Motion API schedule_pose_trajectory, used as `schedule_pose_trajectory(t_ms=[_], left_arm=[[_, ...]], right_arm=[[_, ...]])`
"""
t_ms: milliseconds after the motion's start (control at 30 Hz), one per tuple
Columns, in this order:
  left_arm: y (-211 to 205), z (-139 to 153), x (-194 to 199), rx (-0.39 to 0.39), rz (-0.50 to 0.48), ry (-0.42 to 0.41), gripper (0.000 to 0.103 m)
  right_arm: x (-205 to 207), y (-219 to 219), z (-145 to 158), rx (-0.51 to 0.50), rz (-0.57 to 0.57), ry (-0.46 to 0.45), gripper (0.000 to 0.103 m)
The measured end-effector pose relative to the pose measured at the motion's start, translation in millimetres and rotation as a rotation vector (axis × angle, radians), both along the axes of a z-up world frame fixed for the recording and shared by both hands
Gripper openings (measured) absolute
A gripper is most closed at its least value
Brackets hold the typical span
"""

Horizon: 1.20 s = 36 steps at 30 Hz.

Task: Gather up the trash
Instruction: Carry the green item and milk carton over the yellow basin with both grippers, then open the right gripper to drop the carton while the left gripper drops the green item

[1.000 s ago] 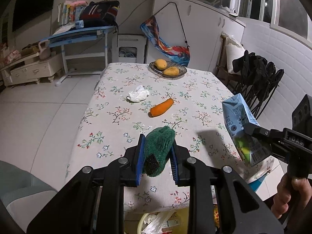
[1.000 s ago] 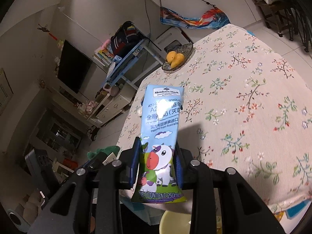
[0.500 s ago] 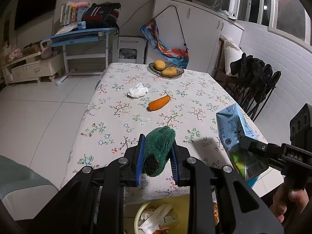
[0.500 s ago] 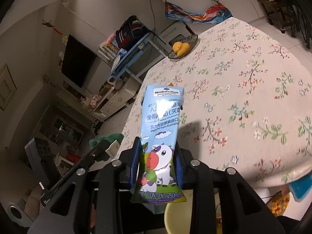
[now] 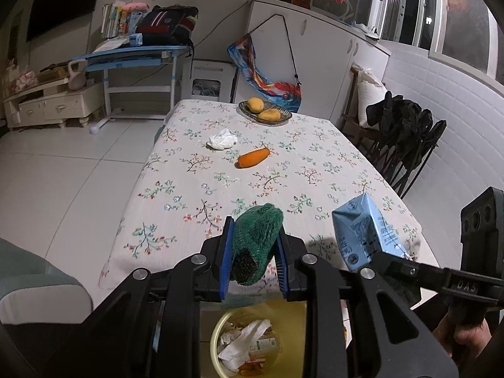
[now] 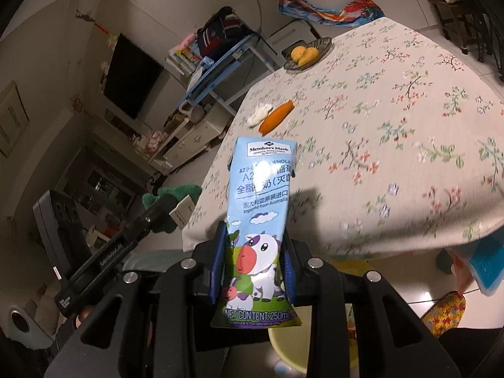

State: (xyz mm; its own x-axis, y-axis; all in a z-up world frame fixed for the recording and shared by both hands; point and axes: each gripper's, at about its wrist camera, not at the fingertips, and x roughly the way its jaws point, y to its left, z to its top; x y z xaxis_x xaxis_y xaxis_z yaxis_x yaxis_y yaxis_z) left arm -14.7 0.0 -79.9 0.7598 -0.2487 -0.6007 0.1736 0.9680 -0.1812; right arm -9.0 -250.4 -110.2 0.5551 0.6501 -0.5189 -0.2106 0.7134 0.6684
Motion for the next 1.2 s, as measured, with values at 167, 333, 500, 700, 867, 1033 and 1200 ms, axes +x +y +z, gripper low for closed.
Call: schedule_pose_trajectory(t_ms=[167,333,500,700,867,1033,1200], left_arm=[[1,0,-8,0.001,0.0,0.0,0.023],[5,0,-20,-0.012,0.001,-0.003,0.023],[9,0,-34,-0.017,-0.001,-0.002,0.023],[6,1,-43,-0.012,-0.013,0.005,0.023],[1,-3,-48,0.004,-0.029,0.022,0.023],[-2,-7,-51,0.014,-0.04,0.037,0.023],[-6,-9,-54,0.023,-0.051,0.044,0.023]], right_arm=[[-12,8,-5,-0.021,0.039,0.027,0.031],[-21,18,-13,-0.055,0.084,0.062,0.032],[-30,25,-21,-0.083,0.108,0.097,0.032],[-31,35,-34,-0.147,0.133,0.155,0.032],[-27,41,-47,-0.203,0.145,0.199,0.032],[-28,36,-51,-0.206,0.13,0.221,0.033],[-28,37,-51,-0.207,0.122,0.226,0.033]])
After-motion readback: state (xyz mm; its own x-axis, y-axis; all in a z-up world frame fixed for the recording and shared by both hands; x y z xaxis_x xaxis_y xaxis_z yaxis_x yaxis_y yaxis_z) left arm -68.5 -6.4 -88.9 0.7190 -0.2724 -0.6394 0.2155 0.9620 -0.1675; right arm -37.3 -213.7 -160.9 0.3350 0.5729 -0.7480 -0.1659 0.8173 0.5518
